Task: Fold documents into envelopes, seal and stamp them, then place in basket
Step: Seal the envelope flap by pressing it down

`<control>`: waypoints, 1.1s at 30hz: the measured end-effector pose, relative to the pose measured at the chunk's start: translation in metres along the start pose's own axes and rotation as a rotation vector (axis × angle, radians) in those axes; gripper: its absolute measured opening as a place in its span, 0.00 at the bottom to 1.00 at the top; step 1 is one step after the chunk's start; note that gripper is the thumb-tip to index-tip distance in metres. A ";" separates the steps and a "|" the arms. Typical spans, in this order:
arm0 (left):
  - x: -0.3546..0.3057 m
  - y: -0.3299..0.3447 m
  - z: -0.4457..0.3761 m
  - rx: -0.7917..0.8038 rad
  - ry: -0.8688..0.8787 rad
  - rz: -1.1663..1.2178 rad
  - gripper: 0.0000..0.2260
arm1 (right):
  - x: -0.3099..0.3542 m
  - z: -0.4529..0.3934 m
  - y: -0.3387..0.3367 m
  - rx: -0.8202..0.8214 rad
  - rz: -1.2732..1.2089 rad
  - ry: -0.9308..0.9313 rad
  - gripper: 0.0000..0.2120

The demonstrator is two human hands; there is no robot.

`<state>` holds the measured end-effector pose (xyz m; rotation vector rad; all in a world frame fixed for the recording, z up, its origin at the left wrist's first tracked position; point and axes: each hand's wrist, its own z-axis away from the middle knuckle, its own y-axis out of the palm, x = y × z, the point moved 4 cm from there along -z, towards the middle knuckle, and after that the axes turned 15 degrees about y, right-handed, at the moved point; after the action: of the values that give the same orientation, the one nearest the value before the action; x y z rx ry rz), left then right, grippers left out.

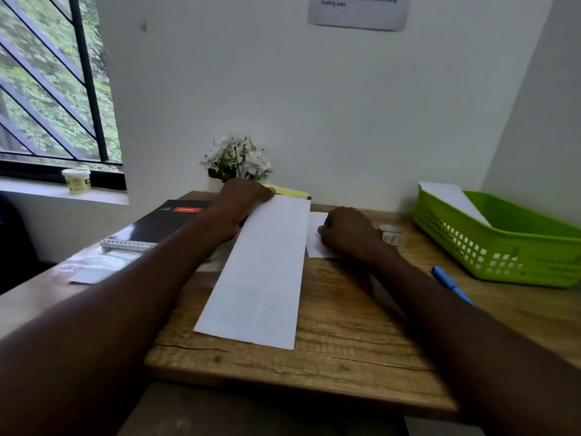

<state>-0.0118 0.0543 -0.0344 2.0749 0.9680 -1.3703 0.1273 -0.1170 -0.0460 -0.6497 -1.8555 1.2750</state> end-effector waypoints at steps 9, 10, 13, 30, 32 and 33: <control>0.005 0.002 0.008 0.011 0.133 -0.190 0.13 | 0.000 0.008 -0.012 0.114 -0.070 0.079 0.25; 0.004 0.004 0.009 0.018 0.144 -0.224 0.14 | -0.001 0.008 -0.014 0.129 -0.101 0.098 0.22; 0.004 0.009 0.010 0.028 0.199 -0.365 0.12 | -0.003 0.010 -0.015 0.142 -0.111 0.123 0.24; 0.004 0.023 0.020 0.092 0.217 -0.450 0.11 | -0.013 0.003 -0.021 -0.011 -0.397 0.293 0.29; 0.003 0.023 0.024 0.102 0.175 -0.369 0.09 | -0.016 0.001 -0.025 -0.075 -0.527 0.308 0.26; 0.002 0.024 0.026 0.110 0.153 -0.315 0.09 | -0.018 0.001 -0.028 -0.117 -0.591 0.301 0.24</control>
<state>-0.0083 0.0212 -0.0462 2.2041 1.3598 -1.4600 0.1371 -0.1412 -0.0253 -0.2910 -1.6981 0.6501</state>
